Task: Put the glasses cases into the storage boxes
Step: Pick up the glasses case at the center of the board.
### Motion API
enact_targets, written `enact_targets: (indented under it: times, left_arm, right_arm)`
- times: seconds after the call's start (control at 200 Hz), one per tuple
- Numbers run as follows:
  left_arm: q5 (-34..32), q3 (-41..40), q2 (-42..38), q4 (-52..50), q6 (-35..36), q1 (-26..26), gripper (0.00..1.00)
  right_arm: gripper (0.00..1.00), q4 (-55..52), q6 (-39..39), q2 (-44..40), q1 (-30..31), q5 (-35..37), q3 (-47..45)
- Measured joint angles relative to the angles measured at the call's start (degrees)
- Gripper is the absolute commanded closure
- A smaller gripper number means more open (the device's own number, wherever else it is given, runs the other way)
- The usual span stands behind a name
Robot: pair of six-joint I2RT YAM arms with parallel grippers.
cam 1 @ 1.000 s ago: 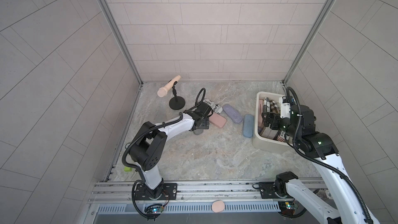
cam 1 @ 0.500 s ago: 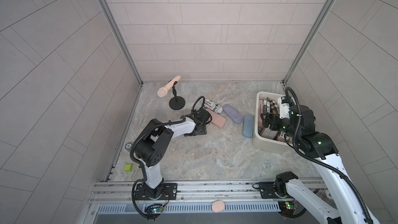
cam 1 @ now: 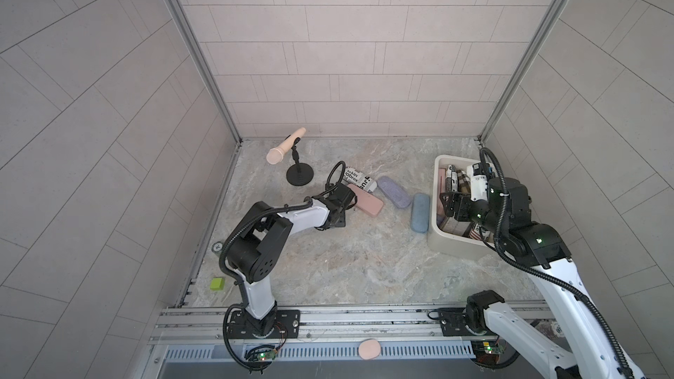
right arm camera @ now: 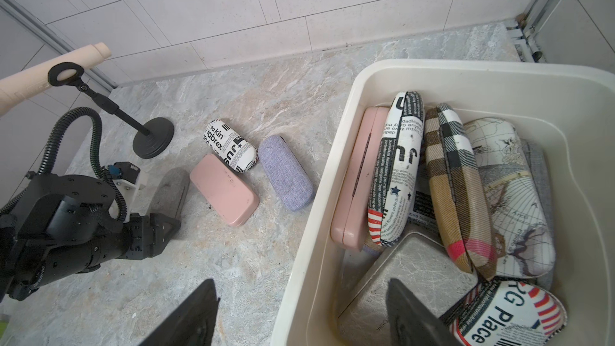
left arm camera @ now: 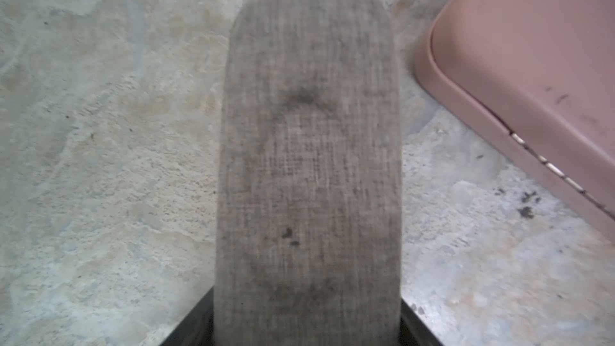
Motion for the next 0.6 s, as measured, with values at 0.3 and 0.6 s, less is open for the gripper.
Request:
enact_targets:
  times: [0.3,0.6]
  left_arm:
    - [3.96,-0.55,-10.82,-3.04,4.57,0.13,0.38]
    - [15.78,10.6,-20.0,-5.14,7.63,-0.96,0.4]
  right_arm:
    - [0.29,-0.02,0.11,0.02,0.11,0.17,-1.25]
    - [0.29,0.81,1.36,-1.33,0.11,0.13,-1.51]
